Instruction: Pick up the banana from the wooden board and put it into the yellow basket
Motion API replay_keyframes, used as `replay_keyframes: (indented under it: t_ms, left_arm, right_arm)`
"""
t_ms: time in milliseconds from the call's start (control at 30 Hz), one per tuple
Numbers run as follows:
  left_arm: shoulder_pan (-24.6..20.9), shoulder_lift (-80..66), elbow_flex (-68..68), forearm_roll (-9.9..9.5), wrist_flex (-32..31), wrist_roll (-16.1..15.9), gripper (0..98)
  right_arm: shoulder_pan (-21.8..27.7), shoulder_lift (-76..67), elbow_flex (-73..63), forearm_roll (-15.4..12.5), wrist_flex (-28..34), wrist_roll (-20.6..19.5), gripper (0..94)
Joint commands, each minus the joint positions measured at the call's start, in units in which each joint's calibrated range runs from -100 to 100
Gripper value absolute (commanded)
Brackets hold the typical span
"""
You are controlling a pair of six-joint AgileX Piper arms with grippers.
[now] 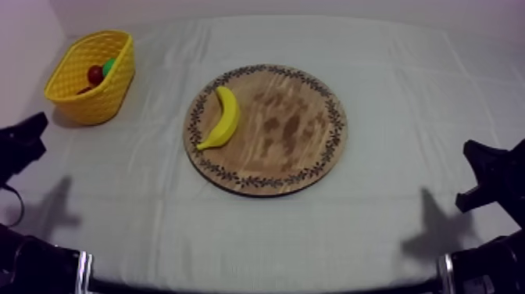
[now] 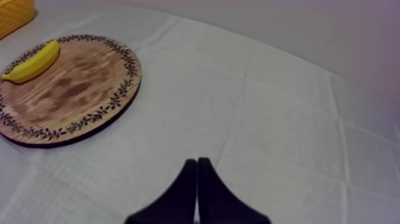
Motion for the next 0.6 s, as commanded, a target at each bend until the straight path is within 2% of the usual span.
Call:
replay_keyframes:
  t_ms: [0,333,567]
  left_arm:
    - [0.23,6.47,-8.56,0.02,2.76,-0.85,0.0]
    - [1.66,27.46,-33.31,0.15,16.96,-3.8,0.0]
    - [4.5,39.22,-45.92,-0.15,22.27,-4.66,0.0]
  right_arm:
    - [-0.06,0.0,-0.03,0.01,0.05,0.02,0.3]
    - [-0.07,0.0,-0.03,0.01,0.05,0.02,0.3]
    - [-0.07,0.0,-0.03,0.01,0.05,-0.01,0.3]
